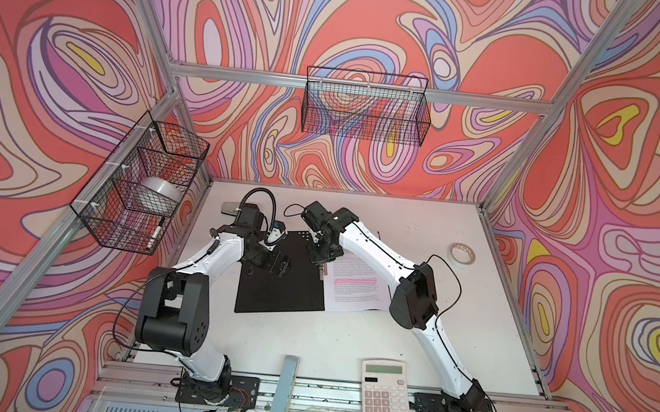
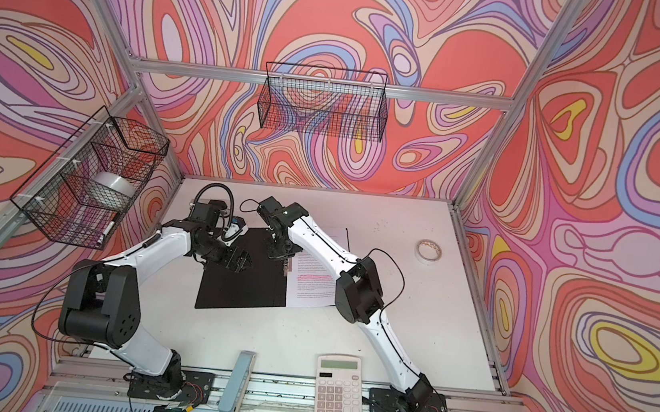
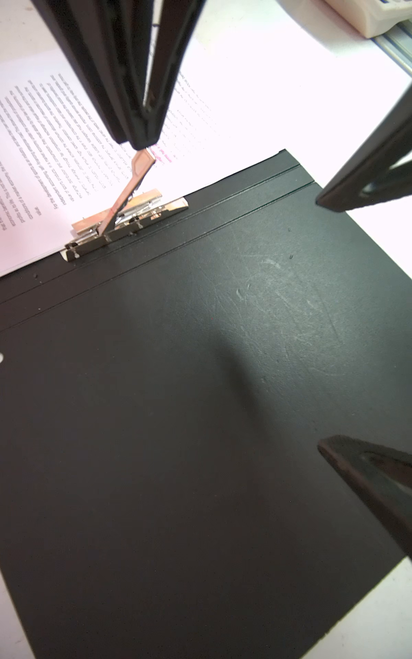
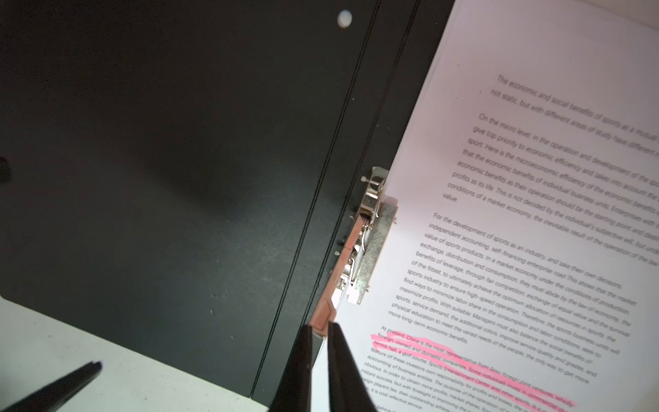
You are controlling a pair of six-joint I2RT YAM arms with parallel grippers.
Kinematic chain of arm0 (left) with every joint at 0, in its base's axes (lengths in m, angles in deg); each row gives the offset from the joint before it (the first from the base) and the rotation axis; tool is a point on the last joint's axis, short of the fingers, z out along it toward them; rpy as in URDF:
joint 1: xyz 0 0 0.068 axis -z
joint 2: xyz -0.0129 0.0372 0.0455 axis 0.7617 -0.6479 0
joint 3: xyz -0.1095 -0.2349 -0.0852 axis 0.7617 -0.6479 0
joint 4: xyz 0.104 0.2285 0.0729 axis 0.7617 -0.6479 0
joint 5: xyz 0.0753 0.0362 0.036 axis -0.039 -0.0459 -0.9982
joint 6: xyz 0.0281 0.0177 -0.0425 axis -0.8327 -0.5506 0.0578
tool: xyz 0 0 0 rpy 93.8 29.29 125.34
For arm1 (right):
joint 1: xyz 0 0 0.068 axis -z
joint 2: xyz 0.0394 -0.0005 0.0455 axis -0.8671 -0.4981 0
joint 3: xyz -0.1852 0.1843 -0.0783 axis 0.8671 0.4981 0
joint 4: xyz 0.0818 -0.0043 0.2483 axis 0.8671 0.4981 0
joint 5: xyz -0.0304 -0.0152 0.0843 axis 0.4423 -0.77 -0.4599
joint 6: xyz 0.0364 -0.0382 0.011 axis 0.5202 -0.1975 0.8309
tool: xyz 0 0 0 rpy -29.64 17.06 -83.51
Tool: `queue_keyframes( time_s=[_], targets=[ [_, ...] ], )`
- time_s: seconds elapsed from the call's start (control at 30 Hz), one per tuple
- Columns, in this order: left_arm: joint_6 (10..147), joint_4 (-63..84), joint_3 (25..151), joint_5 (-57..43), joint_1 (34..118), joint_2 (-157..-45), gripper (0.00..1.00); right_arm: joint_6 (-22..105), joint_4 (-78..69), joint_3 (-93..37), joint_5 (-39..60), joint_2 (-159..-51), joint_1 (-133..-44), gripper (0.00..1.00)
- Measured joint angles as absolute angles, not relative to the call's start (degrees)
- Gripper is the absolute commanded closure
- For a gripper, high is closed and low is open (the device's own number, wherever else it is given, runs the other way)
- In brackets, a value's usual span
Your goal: Put the files into the folder
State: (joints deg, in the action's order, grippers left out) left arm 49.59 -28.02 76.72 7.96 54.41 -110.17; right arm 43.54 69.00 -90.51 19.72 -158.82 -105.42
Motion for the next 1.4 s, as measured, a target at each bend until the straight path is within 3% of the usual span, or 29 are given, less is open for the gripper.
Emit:
queue_keyframes(
  time_s=[1.4],
  targets=[
    [49.22,-27.94,75.19,7.90,54.41,-109.97,0.01,43.23,71.32,-87.28,18.06,-160.13,-105.47,0.92]
  ],
)
